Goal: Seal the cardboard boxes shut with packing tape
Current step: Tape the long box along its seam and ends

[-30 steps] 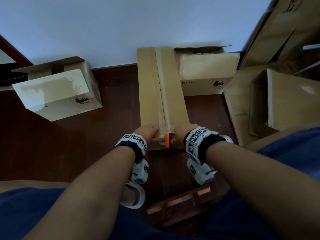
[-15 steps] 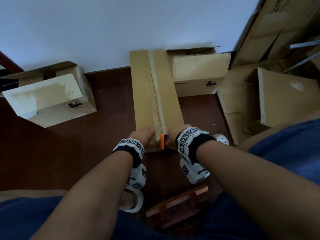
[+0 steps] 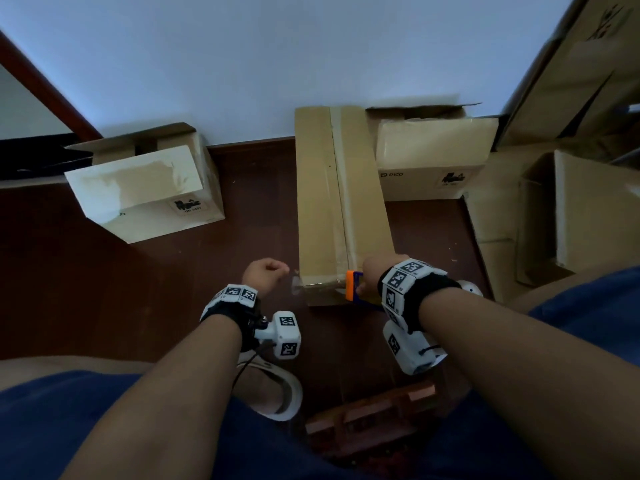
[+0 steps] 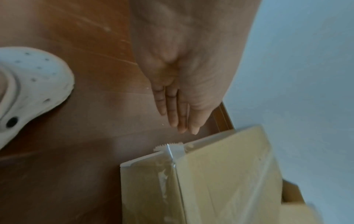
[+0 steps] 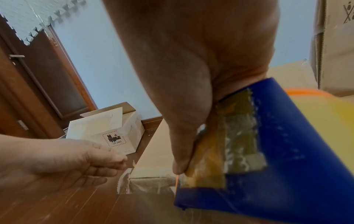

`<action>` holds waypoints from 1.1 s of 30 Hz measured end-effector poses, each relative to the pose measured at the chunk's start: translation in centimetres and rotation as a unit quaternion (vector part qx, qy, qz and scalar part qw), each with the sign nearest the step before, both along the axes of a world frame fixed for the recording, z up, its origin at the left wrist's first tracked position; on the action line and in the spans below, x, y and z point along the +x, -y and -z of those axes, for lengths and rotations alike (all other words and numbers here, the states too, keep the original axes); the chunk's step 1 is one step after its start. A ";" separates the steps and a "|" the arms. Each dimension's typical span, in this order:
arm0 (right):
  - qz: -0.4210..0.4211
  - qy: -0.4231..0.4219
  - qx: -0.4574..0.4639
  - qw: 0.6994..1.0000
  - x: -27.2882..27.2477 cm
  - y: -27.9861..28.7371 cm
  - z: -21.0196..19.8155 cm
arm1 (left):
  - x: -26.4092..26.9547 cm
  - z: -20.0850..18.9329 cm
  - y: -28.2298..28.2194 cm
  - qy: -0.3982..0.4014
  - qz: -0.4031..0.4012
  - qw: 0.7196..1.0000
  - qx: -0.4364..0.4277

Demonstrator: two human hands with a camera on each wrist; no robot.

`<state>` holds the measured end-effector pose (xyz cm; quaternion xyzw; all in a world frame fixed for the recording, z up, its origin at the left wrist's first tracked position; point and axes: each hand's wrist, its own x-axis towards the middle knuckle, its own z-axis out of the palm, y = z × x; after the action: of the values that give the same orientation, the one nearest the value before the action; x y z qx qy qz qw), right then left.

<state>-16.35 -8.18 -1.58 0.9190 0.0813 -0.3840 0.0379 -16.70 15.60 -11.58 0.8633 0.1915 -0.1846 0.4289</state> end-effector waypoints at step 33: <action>-0.038 -0.037 -0.075 0.996 0.1 -1.5 -0.9 | -1.4 2.6 0.8 -0.042 0.006 0.992 -0.117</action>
<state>-16.26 -6.71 -0.65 0.8951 0.0880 -0.4207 0.1183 -18.12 14.84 -14.22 0.7997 0.1810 -0.2442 0.5178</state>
